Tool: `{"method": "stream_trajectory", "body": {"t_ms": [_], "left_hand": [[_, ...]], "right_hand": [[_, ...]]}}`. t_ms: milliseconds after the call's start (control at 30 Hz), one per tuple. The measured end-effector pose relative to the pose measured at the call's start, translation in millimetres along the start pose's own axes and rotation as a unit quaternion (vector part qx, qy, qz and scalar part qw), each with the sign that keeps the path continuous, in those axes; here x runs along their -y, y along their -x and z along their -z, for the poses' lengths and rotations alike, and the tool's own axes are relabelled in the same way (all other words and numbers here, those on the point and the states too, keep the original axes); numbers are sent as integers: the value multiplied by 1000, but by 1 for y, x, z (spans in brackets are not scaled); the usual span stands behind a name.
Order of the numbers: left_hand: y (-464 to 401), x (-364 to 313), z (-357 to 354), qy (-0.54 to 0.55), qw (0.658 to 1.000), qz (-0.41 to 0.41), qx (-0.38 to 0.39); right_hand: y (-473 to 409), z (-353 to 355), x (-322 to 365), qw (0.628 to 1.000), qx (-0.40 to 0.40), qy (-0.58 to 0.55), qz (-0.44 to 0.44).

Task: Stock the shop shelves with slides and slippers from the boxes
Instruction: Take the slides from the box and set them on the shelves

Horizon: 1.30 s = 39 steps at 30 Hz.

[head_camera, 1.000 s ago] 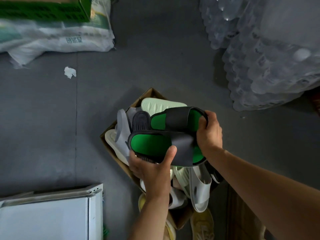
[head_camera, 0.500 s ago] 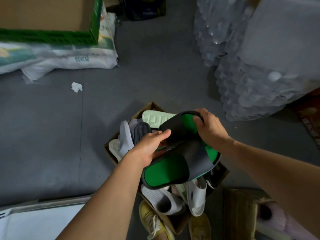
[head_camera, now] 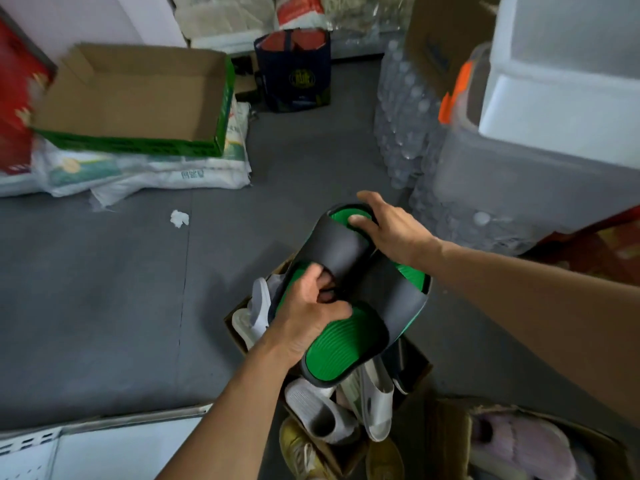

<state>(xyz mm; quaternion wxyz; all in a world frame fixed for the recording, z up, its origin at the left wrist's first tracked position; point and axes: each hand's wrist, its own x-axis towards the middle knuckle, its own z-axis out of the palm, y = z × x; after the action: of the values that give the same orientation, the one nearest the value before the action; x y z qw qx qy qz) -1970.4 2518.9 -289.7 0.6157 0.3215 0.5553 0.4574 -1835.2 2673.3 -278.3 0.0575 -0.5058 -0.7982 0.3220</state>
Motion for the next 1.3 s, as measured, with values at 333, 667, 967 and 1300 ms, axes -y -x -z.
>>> {"method": "stream_trajectory", "body": {"t_ms": [333, 667, 967, 1300], "left_hand": [[50, -85, -38, -149, 924, -198, -290], [97, -162, -53, -48, 867, -226, -441], [157, -218, -61, 2, 892, -255, -373], [231, -250, -49, -84, 843, -257, -464]], "right_hand": [[19, 100, 101, 994, 20, -15, 108], [136, 122, 113, 776, 173, -606, -29], [164, 146, 157, 818, 135, -553, 80], [194, 141, 232, 824, 139, -538, 107]]}}
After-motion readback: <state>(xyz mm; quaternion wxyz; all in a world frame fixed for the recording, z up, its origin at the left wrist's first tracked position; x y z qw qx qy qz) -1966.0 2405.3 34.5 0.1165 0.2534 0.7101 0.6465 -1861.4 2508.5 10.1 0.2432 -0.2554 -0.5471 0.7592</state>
